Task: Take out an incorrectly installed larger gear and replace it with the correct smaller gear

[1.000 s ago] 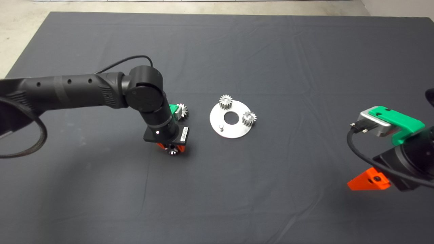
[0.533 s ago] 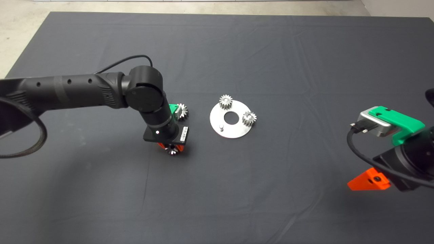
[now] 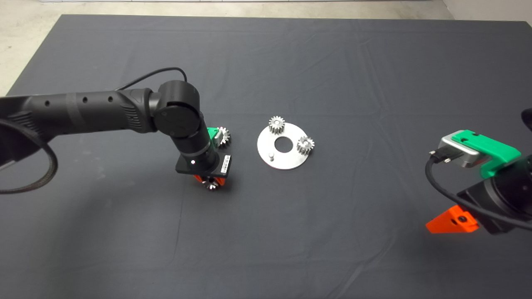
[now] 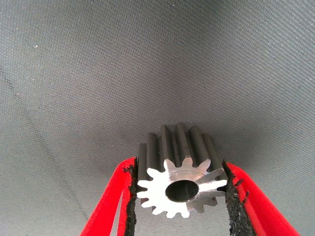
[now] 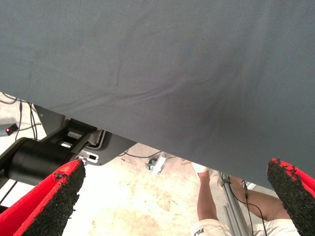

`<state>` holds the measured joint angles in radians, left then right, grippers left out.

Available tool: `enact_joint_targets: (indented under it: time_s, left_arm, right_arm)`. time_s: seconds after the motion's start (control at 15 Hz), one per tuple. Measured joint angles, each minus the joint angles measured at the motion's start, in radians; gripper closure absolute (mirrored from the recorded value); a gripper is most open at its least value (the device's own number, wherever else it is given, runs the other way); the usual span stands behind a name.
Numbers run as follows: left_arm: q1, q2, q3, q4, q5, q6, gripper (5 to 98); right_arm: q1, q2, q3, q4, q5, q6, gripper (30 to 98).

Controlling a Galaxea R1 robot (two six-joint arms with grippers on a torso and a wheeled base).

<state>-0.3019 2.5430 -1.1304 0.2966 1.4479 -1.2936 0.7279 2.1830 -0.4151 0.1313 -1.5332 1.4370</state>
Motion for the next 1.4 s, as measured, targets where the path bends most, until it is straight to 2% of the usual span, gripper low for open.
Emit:
enact_joint_targets:
  time_s: [0.53, 0.73, 0.87, 1.0, 1.2, 1.4]
  left_arm:
    - [0.0, 0.011, 0.01, 0.003, -0.005, 0.008, 69.3]
    - [-0.009, 0.011, 0.01, 0.0, 0.001, 0.017, 69.9]
    - [-0.056, 0.013, 0.01, -0.008, 0.019, 0.019, 69.9]
    - [-0.108, 0.026, 0.01, -0.013, 0.027, 0.019, 70.0]
    - [-0.106, 0.064, 0.01, -0.027, 0.026, 0.019, 70.0]
    - [-0.161, 0.133, -0.022, -0.03, 0.026, 0.031, 69.9]
  right_arm:
    - [0.0, 0.0, 0.0, 0.0, 0.0, 0.0, 30.8]
    - [0.0, 0.0, 0.0, 0.0, 0.0, 0.0, 30.8]
    - [0.0, 0.0, 0.0, 0.0, 0.0, 0.0, 30.8]
    - [0.0, 0.0, 0.0, 0.0, 0.0, 0.0, 30.8]
    - [0.0, 0.0, 0.0, 0.0, 0.0, -0.001, 30.8]
    - [0.0, 0.0, 0.0, 0.0, 0.0, -0.003, 30.8]
